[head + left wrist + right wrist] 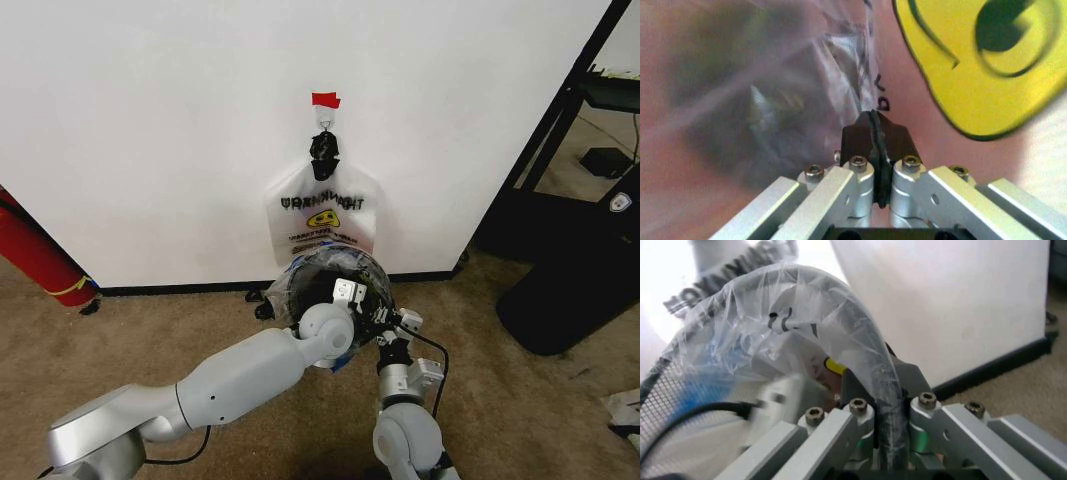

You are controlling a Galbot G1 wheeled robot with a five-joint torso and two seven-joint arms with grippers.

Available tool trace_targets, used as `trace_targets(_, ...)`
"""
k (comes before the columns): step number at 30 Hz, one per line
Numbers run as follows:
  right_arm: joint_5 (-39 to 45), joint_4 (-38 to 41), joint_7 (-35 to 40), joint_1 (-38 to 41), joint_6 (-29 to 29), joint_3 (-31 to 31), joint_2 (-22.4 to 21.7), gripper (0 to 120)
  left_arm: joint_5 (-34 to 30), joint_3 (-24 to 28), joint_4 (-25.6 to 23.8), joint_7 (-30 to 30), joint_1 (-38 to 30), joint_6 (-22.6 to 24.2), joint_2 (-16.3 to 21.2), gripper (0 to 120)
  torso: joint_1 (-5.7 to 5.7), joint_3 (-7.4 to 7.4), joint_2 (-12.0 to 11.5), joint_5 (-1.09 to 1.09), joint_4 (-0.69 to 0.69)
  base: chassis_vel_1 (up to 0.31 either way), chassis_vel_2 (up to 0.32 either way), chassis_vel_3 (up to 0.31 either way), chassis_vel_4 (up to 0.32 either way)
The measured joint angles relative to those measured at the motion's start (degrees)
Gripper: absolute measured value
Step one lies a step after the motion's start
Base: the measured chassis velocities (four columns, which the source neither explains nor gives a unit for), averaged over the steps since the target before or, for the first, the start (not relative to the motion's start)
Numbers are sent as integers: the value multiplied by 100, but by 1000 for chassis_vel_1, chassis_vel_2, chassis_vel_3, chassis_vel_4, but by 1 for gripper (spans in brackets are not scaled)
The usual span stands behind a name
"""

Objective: Pick up the garbage bag from the wall and place it over the trash bin.

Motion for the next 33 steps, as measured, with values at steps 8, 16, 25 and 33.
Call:
trace_targets(8,798,-108,329,161,-164,214,67,1,-110,-276,-905,-28,158,-118,463,0,0,0,0,0,0,0,0,0,0)
trace_targets(16,1567,-52,660,255,-430,419,79,1,186,-937,-1941,238,858,-500,944,0,0,0,0,-1,0,0,0,0,0)
trace_targets(25,1928,-91,836,306,-584,494,114,1,455,-2266,-2792,820,1975,-1232,1172,0,0,0,0,0,1,0,0,0,0)
trace_targets(33,1966,-54,792,273,-585,490,83,1,-85,-3347,-3032,1290,2615,-1716,1415,21,0,0,0,-1,0,0,0,0,0)
